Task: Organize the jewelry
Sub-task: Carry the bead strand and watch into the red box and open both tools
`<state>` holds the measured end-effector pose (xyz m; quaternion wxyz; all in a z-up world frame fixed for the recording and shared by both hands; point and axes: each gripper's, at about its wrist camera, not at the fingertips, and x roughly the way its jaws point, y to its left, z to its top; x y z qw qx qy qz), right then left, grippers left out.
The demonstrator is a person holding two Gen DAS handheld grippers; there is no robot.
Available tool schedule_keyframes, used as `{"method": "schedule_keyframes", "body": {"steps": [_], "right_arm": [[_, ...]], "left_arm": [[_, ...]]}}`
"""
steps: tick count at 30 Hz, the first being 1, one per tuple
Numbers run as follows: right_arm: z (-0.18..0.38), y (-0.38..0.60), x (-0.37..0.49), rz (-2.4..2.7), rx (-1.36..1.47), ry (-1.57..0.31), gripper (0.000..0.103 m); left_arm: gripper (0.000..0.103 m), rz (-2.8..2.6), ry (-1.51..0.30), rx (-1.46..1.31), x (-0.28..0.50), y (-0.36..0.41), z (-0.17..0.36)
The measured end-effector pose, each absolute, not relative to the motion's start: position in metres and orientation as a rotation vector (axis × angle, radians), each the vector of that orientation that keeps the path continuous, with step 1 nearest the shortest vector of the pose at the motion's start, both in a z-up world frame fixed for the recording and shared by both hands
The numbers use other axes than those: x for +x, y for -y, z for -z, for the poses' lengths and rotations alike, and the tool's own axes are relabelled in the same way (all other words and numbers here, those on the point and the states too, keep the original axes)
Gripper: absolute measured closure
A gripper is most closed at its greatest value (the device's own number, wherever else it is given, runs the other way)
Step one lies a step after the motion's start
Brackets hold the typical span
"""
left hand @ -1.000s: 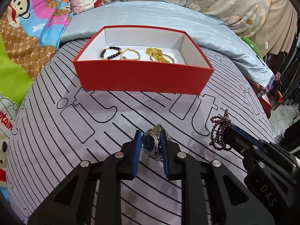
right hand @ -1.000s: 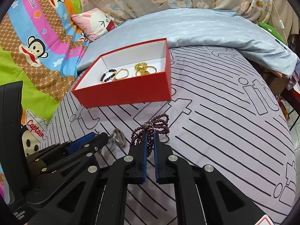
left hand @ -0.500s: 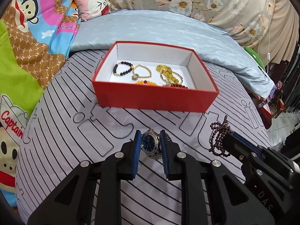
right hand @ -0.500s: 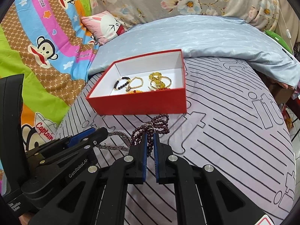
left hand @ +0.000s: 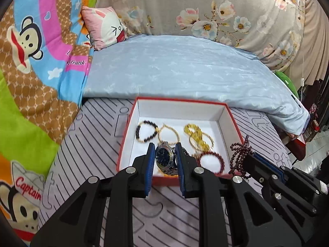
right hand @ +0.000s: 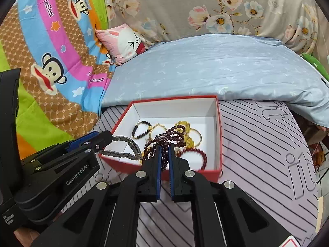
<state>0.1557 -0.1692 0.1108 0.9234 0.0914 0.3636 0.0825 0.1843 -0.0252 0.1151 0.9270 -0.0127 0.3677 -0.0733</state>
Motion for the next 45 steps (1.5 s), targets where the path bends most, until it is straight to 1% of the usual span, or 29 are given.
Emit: {"method": "schedule_keyframes", "body": {"steps": [8, 12, 18, 27, 31, 32, 33, 34, 45], "right_arm": [[-0.102, 0.169, 0.2, -0.151, 0.173, -0.761, 0.096], [-0.089, 0.169, 0.216, -0.144, 0.164, -0.784, 0.096], [-0.071, 0.173, 0.23, -0.132, 0.168, -0.816, 0.096], [-0.058, 0.173, 0.239, -0.121, 0.167, -0.839, 0.096], [-0.055, 0.172, 0.238, -0.119, 0.162, -0.84, 0.091], [-0.055, 0.171, 0.238, -0.12, 0.156, -0.838, 0.09], [-0.056, 0.171, 0.238, -0.116, 0.152, -0.838, 0.086], [-0.056, 0.171, 0.237, -0.113, 0.15, -0.837, 0.083], [-0.044, 0.164, 0.224, -0.123, 0.14, -0.86, 0.084]], "left_arm": [[0.083, 0.136, -0.77, 0.002, 0.233, 0.034, -0.101], [0.083, 0.132, -0.792, 0.012, 0.249, 0.039, -0.089], [0.083, 0.127, -0.819, 0.021, 0.263, 0.043, -0.072], [0.083, 0.127, -0.845, 0.023, 0.272, 0.045, -0.057], [0.082, 0.115, -0.845, 0.016, 0.274, 0.043, -0.055], [0.079, 0.109, -0.844, 0.013, 0.274, 0.042, -0.056], [0.076, 0.111, -0.842, 0.009, 0.274, 0.041, -0.056], [0.076, 0.105, -0.838, 0.013, 0.274, 0.041, -0.057], [0.076, 0.085, -0.856, 0.011, 0.26, 0.033, -0.045]]}}
